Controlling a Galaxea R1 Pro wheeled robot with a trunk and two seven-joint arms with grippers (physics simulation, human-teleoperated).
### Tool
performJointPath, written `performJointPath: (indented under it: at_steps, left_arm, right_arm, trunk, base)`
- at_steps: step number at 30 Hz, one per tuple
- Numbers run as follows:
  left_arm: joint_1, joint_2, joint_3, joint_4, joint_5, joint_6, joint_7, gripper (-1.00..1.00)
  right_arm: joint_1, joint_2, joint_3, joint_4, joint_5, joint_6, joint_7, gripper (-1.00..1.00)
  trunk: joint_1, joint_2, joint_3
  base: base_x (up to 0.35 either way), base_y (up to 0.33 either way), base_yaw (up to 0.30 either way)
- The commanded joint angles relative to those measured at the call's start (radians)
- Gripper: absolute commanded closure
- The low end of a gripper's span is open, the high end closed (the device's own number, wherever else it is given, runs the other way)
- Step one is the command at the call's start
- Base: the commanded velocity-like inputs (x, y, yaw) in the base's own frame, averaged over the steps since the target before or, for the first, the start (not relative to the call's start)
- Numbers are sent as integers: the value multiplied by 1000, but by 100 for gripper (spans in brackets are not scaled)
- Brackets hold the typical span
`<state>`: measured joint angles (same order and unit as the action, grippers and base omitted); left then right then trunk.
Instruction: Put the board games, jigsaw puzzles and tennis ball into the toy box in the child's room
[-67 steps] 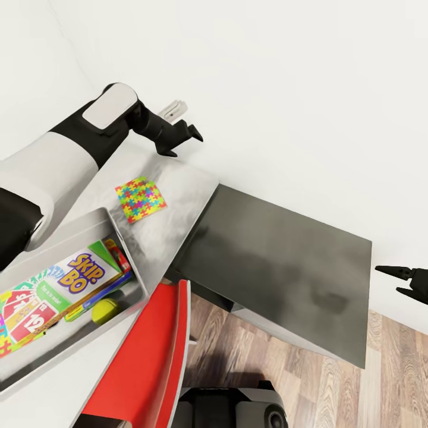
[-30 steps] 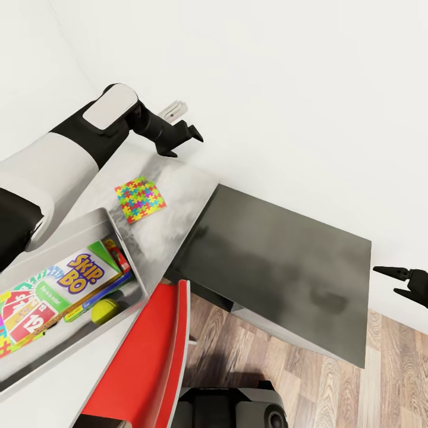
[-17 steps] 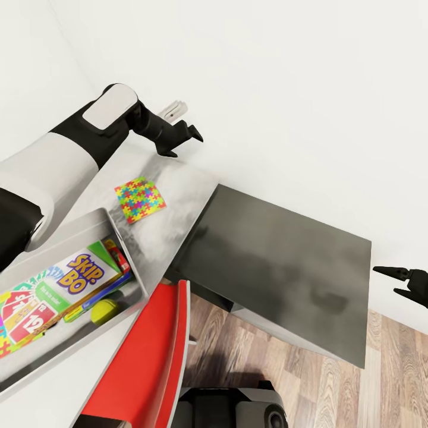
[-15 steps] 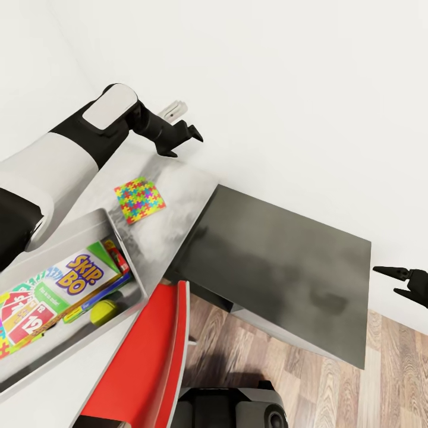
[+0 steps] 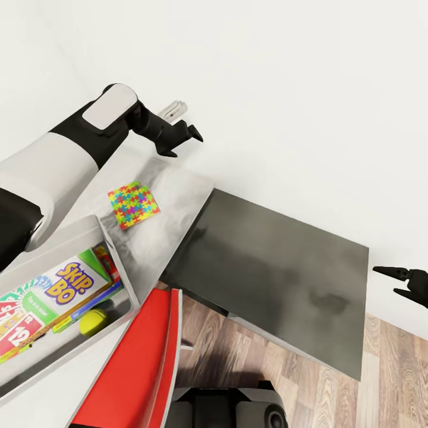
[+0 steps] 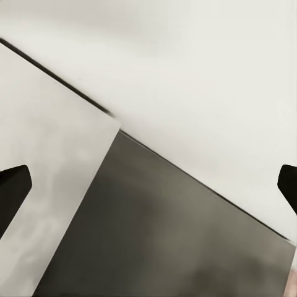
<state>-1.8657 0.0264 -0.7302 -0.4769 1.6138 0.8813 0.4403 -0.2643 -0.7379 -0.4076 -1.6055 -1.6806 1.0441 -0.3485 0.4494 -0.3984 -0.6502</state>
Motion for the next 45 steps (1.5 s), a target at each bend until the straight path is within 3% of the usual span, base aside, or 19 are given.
performJointPath:
  at_steps: [1,35,39,45]
  left_arm:
    - [-1,1,-6,-2,11,-1,8,-100]
    - [14,6,-6,-2,10,-2,9,-100]
    - [0,25,7,15,4,-18,26,-100]
    - [-3,54,7,15,4,-32,27,-100]
  right_arm:
    - [-1,0,0,-1,-10,3,-10,-100]
    - [-1,0,0,-1,-10,3,-11,-100]
    - [-18,17,-7,5,-5,3,-13,-100]
    - [-28,17,-7,5,-5,3,-13,-100]
  trunk:
    - [1,-2,-1]
    - [1,-2,-1]
    - [1,-2,-1]
    - [1,-2,-1]
  base:
    - [19,-17,0]
    - [15,-10,0]
    - [2,-1,0]
    - [0,0,0]
